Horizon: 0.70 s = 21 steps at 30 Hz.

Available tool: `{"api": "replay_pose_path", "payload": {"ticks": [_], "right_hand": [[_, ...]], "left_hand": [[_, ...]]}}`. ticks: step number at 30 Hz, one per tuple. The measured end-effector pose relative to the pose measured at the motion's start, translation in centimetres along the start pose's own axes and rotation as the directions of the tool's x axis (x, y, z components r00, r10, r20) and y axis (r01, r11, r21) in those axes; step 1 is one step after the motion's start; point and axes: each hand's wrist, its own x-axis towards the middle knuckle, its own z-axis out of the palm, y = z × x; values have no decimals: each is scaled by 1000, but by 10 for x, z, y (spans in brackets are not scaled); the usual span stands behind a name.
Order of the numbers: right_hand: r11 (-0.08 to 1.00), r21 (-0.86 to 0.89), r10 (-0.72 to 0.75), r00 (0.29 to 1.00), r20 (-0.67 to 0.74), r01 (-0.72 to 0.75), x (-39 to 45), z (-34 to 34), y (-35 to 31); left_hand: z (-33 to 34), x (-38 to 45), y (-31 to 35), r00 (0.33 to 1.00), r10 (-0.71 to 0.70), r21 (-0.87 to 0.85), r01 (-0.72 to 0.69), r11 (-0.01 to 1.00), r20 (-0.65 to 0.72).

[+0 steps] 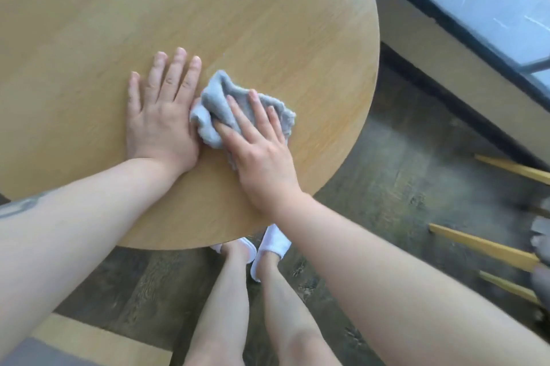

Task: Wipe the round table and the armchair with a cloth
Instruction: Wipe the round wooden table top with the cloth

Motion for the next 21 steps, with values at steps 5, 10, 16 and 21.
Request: {"api": "replay_pose_path", "payload": {"ticks": [5, 10, 16, 21], "right_hand": [[975, -158, 153, 988, -26, -155, -31, -15, 66], [801, -28, 558, 763, -326, -598, 32, -54, 109], [986, 25, -167, 982, 91, 166, -42, 0, -15], [994, -108, -26, 996, 81, 35, -82, -34, 79]], "left_hand": [[3, -1, 1, 999, -3, -12, 2, 1000, -41], [5, -8, 4, 993, -69, 15, 71, 997, -96], [14, -67, 10, 972, -222, 64, 227, 972, -77], [16, -93, 4, 958, -275, -7, 275, 961, -85]]}}
